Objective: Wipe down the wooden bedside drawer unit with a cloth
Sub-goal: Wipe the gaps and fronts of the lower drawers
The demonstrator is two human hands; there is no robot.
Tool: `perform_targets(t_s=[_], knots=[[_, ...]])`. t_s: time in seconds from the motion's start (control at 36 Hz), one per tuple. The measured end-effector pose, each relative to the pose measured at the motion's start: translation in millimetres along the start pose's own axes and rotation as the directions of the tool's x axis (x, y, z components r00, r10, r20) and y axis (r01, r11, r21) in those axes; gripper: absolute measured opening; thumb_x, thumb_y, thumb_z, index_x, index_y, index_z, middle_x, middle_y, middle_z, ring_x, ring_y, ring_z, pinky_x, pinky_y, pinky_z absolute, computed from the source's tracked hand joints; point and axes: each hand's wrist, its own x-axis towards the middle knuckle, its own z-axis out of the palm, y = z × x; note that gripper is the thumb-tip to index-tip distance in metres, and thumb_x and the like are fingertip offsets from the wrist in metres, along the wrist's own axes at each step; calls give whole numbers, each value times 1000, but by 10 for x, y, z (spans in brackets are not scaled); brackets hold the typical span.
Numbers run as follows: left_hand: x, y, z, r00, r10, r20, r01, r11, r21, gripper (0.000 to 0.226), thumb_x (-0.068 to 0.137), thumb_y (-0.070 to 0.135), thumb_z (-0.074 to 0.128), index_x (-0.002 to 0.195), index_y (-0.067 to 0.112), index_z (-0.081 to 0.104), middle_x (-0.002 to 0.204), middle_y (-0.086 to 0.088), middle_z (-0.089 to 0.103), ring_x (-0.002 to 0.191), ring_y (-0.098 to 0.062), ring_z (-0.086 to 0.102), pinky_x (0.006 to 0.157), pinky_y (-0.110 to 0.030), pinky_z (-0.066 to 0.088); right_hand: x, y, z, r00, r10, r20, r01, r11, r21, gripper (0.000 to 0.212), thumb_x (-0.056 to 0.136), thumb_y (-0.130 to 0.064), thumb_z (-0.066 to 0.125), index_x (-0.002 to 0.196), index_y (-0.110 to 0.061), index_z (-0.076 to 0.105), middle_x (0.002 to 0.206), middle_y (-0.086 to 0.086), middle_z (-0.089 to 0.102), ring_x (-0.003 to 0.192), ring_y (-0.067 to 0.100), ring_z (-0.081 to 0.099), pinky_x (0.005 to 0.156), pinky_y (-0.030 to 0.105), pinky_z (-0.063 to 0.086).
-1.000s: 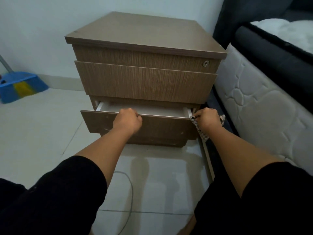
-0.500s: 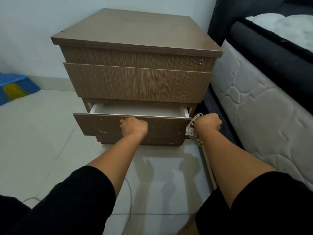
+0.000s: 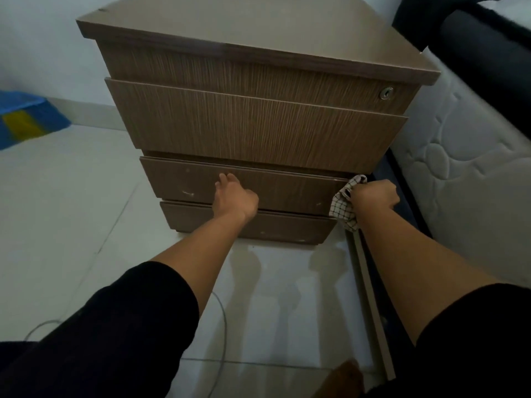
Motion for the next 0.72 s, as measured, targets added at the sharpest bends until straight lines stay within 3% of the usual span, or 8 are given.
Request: perform_targets(t_s=[0.11,0.22,0.28,0.33,0.42,0.5,0.58,0.72], knots=[[-19,-54,42,1000,6,-6,-6,1000,-8,60,101,20,35,153,6,10,161,-7,-1,148,-26,6,117,-36,15,4,57,21,1000,5,-31,-4,999,38,38,92,-12,57,128,-2,50,128,18,56,114,28,57,66,27,46],[29,-134,-69,1000,20,-20,-20,1000,12,55,100,22,36,151,9,21,161,-6,11,147,-26,12,117,-35,14,-104,127,7,999,-43,-18,46,971,233,36,89,-11,59,122,-4,45,123,17,54,101,25,57,76,27,45],[54,-169,-183,999,7,-42,-7,1000,-2,53,99,22,37,150,10,28,159,-6,19,145,-27,19,116,-34,18,-202,135,42,979,-197,-51,204,952,230,31,84,-12,62,109,-6,45,118,18,55,102,27,57,78,30,48],[58,-213,-325,996,-33,-81,30,999,-42,50,98,22,39,147,10,35,153,-11,32,140,-30,30,112,-33,26,-344,132,99,895,-437,-88,445,890,99,25,81,-10,62,100,-7,45,115,17,52,102,29,54,82,34,47],[68,-309,-553,986,-106,-126,98,993,-70,44,97,20,40,138,5,47,142,-17,45,130,-33,42,103,-33,36,-602,81,217,649,-761,-8,752,643,-144,19,83,-6,58,100,-2,50,112,17,48,97,29,49,74,29,36],[169,-459,-768,967,-215,-139,195,970,-143,39,98,18,37,126,-2,55,132,-19,54,122,-34,50,94,-32,39,-871,-66,382,270,-958,101,949,246,-200,19,72,5,66,90,1,59,95,18,56,85,34,55,65,35,46],[272,-638,-940,932,-352,-92,301,889,-345,47,102,26,30,133,-4,47,139,-19,48,128,-35,45,104,-35,36,-1082,-277,634,-46,-980,196,982,-80,-169,23,60,13,70,80,3,66,77,19,61,72,36,60,57,36,52],[406,-1051,-990,911,-408,51,308,593,-744,66,93,54,22,140,12,43,144,-11,46,131,-31,43,111,-46,33,-1415,-715,1117,-342,-888,309,898,-405,-170,15,70,10,62,78,0,69,75,14,62,70,30,58,58,35,50]])
